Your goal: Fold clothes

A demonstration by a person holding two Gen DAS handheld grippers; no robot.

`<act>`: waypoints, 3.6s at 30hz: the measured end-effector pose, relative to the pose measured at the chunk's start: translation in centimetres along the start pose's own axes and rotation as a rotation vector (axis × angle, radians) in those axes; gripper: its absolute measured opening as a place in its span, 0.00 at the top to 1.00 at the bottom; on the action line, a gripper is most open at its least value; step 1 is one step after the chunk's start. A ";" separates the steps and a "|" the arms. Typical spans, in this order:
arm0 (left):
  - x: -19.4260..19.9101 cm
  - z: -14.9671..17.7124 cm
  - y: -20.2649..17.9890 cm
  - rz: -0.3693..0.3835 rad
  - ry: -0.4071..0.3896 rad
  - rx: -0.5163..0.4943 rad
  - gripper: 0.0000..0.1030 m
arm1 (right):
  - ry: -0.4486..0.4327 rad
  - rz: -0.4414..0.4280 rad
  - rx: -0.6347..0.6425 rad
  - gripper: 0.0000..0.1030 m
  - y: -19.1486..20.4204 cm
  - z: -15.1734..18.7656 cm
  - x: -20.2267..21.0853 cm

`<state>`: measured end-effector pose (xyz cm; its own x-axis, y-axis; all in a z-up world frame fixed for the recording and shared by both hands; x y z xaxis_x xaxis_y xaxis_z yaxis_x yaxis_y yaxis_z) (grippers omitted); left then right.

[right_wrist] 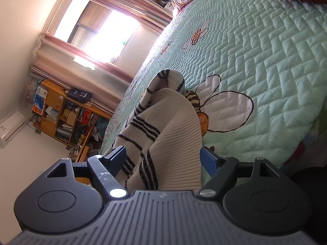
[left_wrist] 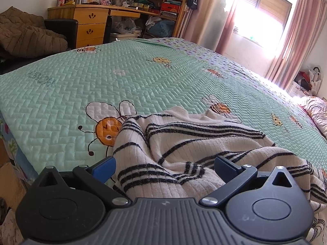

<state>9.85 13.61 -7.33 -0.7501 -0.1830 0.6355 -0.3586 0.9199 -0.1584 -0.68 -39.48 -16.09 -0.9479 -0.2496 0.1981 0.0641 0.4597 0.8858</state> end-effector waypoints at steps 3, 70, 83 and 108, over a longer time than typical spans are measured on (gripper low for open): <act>0.0 0.0 0.0 -0.002 0.001 0.002 0.01 | -0.001 -0.002 -0.003 0.22 0.0 0.0 0.1; -10.7 -4.4 6.2 0.067 0.152 -0.003 0.01 | 0.286 -0.281 0.688 0.18 19.0 0.2 -15.5; -13.9 -4.1 3.0 0.391 0.170 -0.125 0.06 | 0.801 -0.117 0.868 0.18 17.2 2.5 -38.9; -12.5 -6.5 2.4 0.506 0.042 0.020 0.88 | 0.636 -0.226 1.002 0.86 19.9 5.4 -37.5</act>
<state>21.96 20.33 -10.74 -0.8098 0.2986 0.5050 0.0331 0.8826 -0.4689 34.44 -16.36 -8.21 -0.5649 -0.6553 0.5015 -0.6208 0.7379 0.2648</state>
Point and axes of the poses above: each gripper's, at about its wrist camera, not at the fingertips, and x roughly against the way its jaws point, y to its left, z to its underside, the point moved 3 cm from there along -x, roughly the way its jaws point, and after that the axes turned 8 degrees about -z, right-handed, at the moved point
